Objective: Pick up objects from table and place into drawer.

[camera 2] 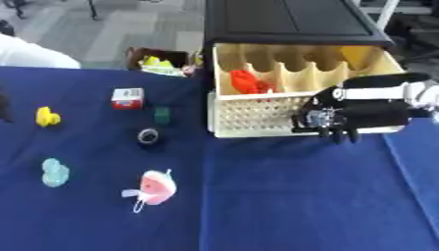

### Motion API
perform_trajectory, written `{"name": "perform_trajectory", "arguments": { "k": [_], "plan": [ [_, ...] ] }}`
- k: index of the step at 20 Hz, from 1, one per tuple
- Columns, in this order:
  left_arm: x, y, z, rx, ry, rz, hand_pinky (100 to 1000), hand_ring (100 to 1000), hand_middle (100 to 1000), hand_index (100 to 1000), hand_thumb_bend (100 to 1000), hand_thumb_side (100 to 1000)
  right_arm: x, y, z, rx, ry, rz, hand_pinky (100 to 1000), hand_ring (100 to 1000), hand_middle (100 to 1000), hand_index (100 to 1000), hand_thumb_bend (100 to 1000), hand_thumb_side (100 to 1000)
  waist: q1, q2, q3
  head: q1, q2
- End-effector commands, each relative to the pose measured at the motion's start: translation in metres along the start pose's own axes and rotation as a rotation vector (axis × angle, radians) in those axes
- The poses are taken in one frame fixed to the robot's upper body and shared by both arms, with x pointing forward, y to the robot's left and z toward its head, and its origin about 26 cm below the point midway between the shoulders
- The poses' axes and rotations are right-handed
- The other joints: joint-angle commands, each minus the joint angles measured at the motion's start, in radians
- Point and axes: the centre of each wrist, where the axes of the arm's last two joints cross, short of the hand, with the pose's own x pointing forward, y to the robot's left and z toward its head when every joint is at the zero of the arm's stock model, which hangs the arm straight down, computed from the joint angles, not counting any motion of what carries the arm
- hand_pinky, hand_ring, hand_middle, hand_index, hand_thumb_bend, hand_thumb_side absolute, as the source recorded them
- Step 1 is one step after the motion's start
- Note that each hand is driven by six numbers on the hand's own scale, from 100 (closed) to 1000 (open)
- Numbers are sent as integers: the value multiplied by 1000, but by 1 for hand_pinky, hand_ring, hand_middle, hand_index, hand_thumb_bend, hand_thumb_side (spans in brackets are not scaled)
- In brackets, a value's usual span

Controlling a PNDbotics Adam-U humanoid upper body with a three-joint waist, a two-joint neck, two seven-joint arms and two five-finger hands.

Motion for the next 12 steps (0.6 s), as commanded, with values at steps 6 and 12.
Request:
{"name": "perform_trajectory", "arguments": {
  "k": [6,12],
  "plan": [
    [7,1,-1,-19,-20,-1,457,552,567,805,107,1000,1,-9,-4,-14,2,-2,727,749,740,878,100,1000,0,-11,7,-7,-26],
    [6,1,0,-24,-15,0,458,552,567,803,107,1000,0,-13,-13,-14,0,-16,728,747,742,882,100,1000,0,-7,12,-12,-34]
  ]
}}
